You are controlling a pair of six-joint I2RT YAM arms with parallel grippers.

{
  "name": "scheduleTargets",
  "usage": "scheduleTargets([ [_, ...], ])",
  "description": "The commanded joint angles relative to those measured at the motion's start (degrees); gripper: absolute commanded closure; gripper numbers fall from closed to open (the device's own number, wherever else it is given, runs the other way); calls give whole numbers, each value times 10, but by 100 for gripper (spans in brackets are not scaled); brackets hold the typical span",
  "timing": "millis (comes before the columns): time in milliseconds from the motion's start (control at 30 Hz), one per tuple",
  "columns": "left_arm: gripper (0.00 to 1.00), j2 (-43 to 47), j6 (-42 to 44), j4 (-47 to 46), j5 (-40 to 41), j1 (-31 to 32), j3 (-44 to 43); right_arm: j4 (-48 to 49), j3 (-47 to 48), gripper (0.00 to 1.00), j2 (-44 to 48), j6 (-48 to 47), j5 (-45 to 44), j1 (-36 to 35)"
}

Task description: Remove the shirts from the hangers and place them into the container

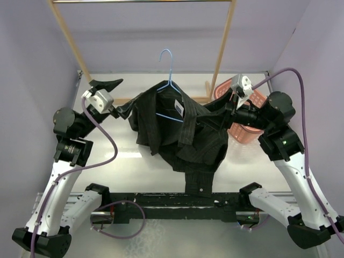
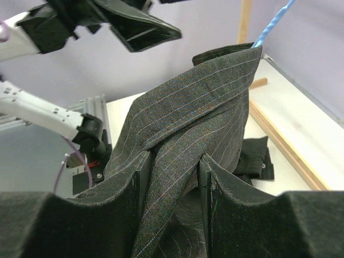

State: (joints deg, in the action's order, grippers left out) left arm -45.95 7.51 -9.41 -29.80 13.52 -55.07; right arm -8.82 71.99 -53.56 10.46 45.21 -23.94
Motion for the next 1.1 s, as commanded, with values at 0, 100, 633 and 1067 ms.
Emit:
scheduleTargets([
  [0, 23, -43, -56, -42, -129, -3, -34, 69, 17, 100, 21, -13, 79, -1],
  [100, 27, -66, -85, -59, -165, -3, -37, 92, 17, 100, 26, -2, 105, -1],
  [633, 49, -144, -49, -30, -101, 77, -85, 167, 17, 100, 2, 49, 117, -11],
  [1067, 100, -145, 164, 3, 266, 192, -97, 71, 34, 100, -10, -15, -8, -33],
])
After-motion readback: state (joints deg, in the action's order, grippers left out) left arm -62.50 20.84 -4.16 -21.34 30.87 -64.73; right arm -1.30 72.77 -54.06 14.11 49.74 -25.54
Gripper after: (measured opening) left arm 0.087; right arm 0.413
